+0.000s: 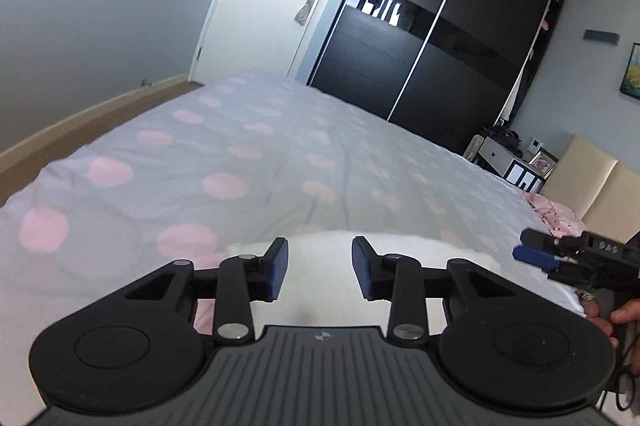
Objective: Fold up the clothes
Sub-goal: 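Lift the white bundle with both tools and carry it onto the folded pink garment, then open both tools to release the white bundle on the pink stack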
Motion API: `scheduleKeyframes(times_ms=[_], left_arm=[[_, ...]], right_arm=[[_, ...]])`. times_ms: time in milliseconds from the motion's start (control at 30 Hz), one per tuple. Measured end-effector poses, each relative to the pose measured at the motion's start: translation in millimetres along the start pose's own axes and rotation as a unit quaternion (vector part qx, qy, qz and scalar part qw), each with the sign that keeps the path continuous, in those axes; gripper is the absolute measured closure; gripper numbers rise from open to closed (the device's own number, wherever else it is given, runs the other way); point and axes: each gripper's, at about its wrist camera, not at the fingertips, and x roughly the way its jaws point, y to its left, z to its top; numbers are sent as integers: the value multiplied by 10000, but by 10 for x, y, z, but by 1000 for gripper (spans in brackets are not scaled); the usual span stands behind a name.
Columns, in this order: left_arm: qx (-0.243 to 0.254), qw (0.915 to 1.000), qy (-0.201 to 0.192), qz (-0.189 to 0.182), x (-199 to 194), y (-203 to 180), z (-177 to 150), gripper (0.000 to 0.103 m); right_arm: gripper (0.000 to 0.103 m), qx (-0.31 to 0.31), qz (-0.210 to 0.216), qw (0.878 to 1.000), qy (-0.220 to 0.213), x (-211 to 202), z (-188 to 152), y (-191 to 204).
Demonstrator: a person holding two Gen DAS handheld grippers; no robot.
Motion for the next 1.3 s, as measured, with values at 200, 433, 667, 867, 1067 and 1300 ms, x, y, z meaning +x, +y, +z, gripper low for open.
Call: scheduleKeyframes(times_ms=[200, 433, 667, 867, 1067, 1300], left_arm=[[232, 9995, 201, -39, 506, -222, -176, 70], [-48, 9979, 587, 261, 958, -30, -475, 77], [147, 9975, 645, 249, 860, -94, -419, 78], [791, 9950, 473, 372, 296, -324, -266, 75], [1409, 9855, 592, 741, -267, -467, -424, 75], [1230, 9822, 1051, 950, -275, -316, -742, 74]], right_arm=[[66, -56, 20, 9998, 174, 624, -326, 344], [99, 1022, -742, 9905, 551, 1163, -769, -300], [103, 792, -1027, 9886, 759, 1188, -739, -305], [75, -367, -1113, 9913, 591, 756, -474, 3], [57, -1463, -424, 9872, 470, 127, -634, 467], [43, -2209, -536, 9681, 1056, 146, -1172, 607]])
